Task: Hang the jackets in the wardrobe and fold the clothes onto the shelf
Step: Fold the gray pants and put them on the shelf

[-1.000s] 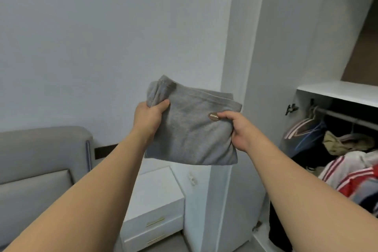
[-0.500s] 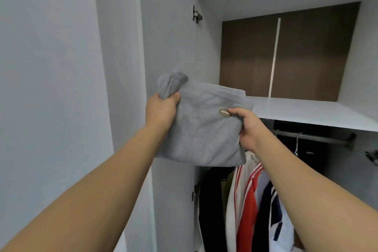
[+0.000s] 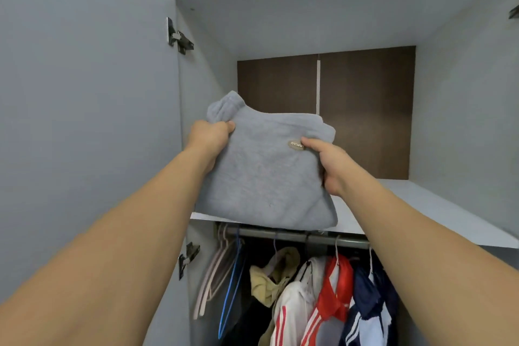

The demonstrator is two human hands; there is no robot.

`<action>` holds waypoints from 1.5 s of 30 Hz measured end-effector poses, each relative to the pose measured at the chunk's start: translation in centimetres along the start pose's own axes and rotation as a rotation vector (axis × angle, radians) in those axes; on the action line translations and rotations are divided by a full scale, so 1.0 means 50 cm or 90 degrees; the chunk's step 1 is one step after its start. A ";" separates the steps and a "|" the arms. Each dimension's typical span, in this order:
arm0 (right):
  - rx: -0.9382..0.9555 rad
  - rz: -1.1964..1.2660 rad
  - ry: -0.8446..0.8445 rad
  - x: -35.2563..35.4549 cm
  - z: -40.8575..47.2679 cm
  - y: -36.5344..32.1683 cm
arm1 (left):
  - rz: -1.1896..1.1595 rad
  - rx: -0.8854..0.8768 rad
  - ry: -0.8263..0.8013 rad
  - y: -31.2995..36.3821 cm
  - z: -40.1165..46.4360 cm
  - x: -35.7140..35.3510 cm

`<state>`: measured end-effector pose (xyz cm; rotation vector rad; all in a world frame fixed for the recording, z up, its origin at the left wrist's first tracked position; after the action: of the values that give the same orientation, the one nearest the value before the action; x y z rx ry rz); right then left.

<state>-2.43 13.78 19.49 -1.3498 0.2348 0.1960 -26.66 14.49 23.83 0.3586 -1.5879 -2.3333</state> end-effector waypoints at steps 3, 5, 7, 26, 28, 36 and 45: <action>0.006 -0.023 0.024 0.001 0.106 -0.004 | 0.006 0.017 -0.005 -0.013 0.100 -0.050; -0.003 -0.038 0.036 -0.002 0.174 0.004 | 0.018 0.047 -0.024 -0.032 0.162 -0.076; -0.012 -0.053 0.045 -0.006 0.238 0.021 | 0.039 0.078 -0.044 -0.057 0.221 -0.094; -0.025 -0.999 0.072 -0.013 0.656 0.297 | 0.777 -0.114 -0.272 -0.430 0.511 -0.341; -0.101 -1.081 -0.098 -0.021 0.658 0.340 | 0.863 -0.045 -0.411 -0.485 0.508 -0.346; -0.086 -1.066 -0.084 -0.018 0.768 0.402 | 0.824 0.063 -0.417 -0.588 0.621 -0.363; -0.079 -1.052 -0.070 -0.008 0.863 0.439 | 0.832 0.056 -0.413 -0.629 0.698 -0.398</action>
<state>-6.50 60.54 7.73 -1.2691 -1.0071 -1.1048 -24.20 62.88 7.87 -1.1783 -1.4041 -1.3272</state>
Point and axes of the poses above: each hand's wrist, its own z-axis towards the middle knuckle, its own x-axis out of the back of the hand, y = z × x, the point moved 4 cm from there along z, towards the middle knuckle, and after that the axes turned 1 degree about x, right-handed, at the moved point
